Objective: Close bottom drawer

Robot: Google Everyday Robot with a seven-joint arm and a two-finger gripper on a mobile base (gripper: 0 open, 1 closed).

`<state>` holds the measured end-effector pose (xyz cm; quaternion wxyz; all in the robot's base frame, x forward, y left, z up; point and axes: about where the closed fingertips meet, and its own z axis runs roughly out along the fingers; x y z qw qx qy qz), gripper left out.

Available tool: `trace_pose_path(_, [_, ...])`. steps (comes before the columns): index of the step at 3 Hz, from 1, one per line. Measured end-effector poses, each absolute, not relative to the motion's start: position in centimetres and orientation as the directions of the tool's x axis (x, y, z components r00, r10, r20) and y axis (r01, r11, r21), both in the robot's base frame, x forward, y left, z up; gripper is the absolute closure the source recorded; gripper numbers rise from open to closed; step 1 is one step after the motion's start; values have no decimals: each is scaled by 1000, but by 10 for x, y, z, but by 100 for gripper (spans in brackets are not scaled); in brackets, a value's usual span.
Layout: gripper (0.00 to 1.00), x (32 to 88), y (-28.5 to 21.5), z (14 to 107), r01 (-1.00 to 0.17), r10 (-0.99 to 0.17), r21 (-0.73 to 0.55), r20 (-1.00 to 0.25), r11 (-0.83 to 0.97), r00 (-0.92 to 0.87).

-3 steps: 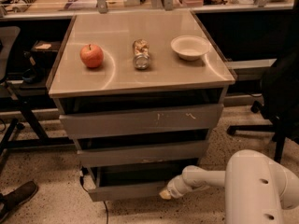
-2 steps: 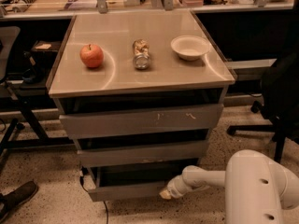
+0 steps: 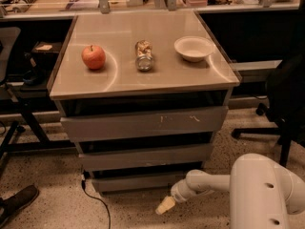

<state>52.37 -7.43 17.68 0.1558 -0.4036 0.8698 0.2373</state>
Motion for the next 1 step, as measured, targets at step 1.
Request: trace_pose_path(1, [0, 524, -74, 177, -776, -628, 287, -462, 562, -626])
